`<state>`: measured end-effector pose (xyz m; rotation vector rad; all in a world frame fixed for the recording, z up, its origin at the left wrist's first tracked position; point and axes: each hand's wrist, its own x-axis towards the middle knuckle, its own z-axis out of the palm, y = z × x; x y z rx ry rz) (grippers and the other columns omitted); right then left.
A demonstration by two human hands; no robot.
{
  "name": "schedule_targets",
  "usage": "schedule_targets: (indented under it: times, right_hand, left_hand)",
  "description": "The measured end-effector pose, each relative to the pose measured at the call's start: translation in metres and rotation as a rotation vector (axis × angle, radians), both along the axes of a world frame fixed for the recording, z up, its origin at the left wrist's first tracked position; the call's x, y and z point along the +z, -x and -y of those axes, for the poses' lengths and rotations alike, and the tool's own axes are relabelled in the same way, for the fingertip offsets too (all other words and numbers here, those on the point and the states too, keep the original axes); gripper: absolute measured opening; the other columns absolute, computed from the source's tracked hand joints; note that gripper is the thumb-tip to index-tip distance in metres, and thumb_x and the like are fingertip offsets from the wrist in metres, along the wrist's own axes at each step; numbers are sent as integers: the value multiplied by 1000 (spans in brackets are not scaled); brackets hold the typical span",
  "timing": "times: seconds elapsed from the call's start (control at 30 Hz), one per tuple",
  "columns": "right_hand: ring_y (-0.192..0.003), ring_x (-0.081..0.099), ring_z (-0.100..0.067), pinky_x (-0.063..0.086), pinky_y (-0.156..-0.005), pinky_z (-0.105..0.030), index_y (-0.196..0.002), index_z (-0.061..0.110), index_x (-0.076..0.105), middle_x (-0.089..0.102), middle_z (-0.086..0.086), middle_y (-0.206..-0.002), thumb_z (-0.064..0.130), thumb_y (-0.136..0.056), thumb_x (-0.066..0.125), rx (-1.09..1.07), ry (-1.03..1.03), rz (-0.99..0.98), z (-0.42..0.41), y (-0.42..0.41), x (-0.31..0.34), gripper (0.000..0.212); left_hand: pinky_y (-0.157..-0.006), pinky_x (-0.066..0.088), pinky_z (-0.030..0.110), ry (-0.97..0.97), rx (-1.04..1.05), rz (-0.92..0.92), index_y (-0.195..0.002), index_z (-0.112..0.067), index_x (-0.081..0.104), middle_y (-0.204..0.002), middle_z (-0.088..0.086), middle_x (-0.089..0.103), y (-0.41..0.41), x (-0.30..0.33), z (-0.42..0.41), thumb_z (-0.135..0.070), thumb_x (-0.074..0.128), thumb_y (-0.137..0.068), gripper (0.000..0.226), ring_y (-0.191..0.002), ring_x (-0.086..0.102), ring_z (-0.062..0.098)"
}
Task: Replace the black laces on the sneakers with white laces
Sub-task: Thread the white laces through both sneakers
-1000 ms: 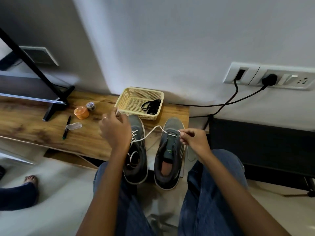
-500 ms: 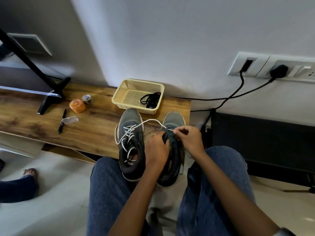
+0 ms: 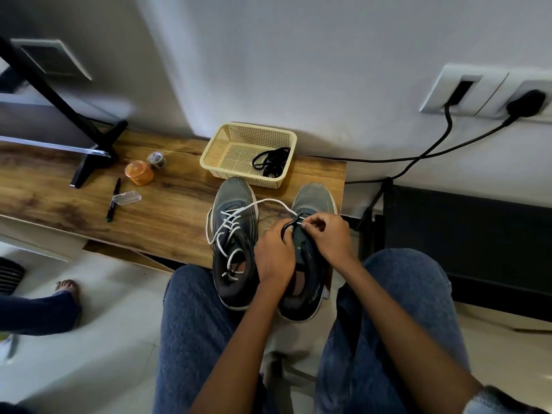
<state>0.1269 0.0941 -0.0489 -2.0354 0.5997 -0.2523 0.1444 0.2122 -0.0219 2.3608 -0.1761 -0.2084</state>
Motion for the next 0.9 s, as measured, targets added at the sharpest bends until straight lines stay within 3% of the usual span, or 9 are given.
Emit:
schedule_targets:
  times: [0.17,0.3,0.47,0.63,0.9]
  right_hand:
    - [-75,59,-11,46,-70,-24,-84,14,71,66,2,-83,16,-86,66,1,-39,49,0,4,-13,4]
    - [-71,58,-7,46,-68,-22,-84,15,70,65,4,-79,15,-86,66,11,-113,67,2,4,-15,4]
    - [-71,58,-9,51,-69,-33,-85,17,71,65,7,-78,21,-86,65,-20,-89,63,-1,1,-21,7]
    - [-66,54,-5,50,-68,-34,-84,19,70,63,11,-73,22,-86,65,-5,-138,62,-1,2,-19,7]
    - [-64,53,-3,48,-66,-31,-83,16,69,63,8,-75,21,-85,65,-3,-136,59,-2,2,-17,7]
  left_hand:
    - [-80,45,32,-13,4,29,-118,-24,65,-110,3,69,2,-4,1,-23,48,-98,26,-99,63,25]
    - [-78,42,29,-13,19,36,-116,-25,65,-107,2,70,2,-5,3,-21,48,-98,26,-98,63,25]
    - [-75,40,25,-29,16,65,-117,-26,65,-107,0,70,2,-8,3,-21,48,-98,26,-97,63,22]
    - [-78,46,32,-14,25,82,-115,-25,66,-105,1,71,3,-10,3,-21,49,-97,25,-95,64,23]
    - [-76,42,26,18,27,80,-115,-23,67,-107,0,71,1,-12,2,-18,51,-96,25,-97,64,21]
